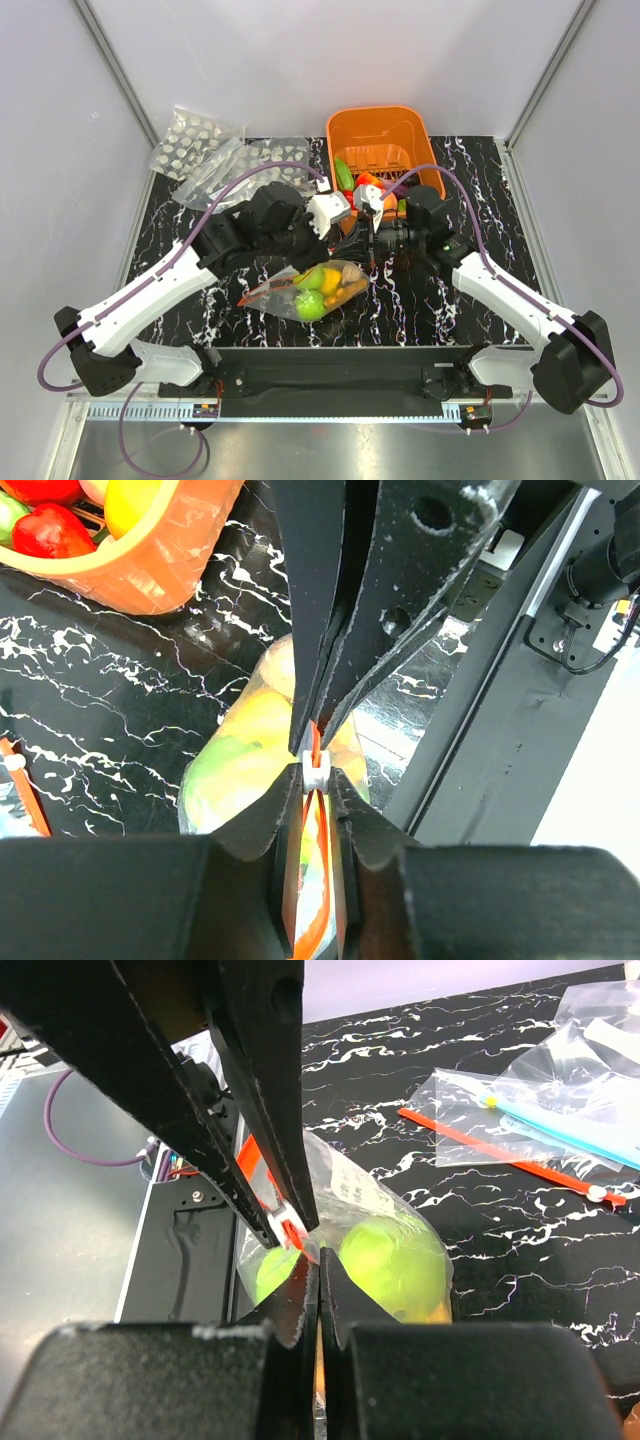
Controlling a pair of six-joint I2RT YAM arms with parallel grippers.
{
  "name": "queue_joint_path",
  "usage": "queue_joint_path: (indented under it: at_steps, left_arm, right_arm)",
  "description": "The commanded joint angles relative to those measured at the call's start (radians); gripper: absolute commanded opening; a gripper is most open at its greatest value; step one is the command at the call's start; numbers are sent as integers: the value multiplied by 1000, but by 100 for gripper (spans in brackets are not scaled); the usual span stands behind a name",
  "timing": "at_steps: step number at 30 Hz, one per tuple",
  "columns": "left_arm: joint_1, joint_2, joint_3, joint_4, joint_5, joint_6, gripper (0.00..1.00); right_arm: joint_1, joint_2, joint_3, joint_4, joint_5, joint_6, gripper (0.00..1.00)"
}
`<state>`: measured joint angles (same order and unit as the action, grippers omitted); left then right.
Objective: Place the food in the zip-top bag and seal the zipper
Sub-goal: Zip the zipper food storage bag at the center of the board.
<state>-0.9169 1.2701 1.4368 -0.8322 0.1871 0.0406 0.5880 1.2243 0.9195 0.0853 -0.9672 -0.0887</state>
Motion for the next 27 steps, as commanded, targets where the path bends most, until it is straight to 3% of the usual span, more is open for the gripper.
queue_joint_path:
  at_steps: [1,3,5,8,15,17,27]
  left_arm:
    - [-7,12,16,21,5,2,17]
    - [-7,14,23,19,2,4,25]
    - [-7,15,28,21,-1,2,43]
    - [-7,18,37,21,2,2,43]
    - [-7,40,45,13,-9,2,20]
    - [-7,29,42,16,-11,4,8]
    - [-10,2,-7,27,-15,10,4]
  right_arm:
    - [-7,-36,5,64,-27,12,0]
    - [-7,-39,1,64,-30,10,0]
    - [-7,-37,1,62,-34,10,0]
    - [-7,-36,1,62,-34,12,0]
    - [-7,-31,4,64,-44,12,0]
    - [-7,-31,1,57,-36,7,0]
    - [-39,-69,-14,54,21,18,0]
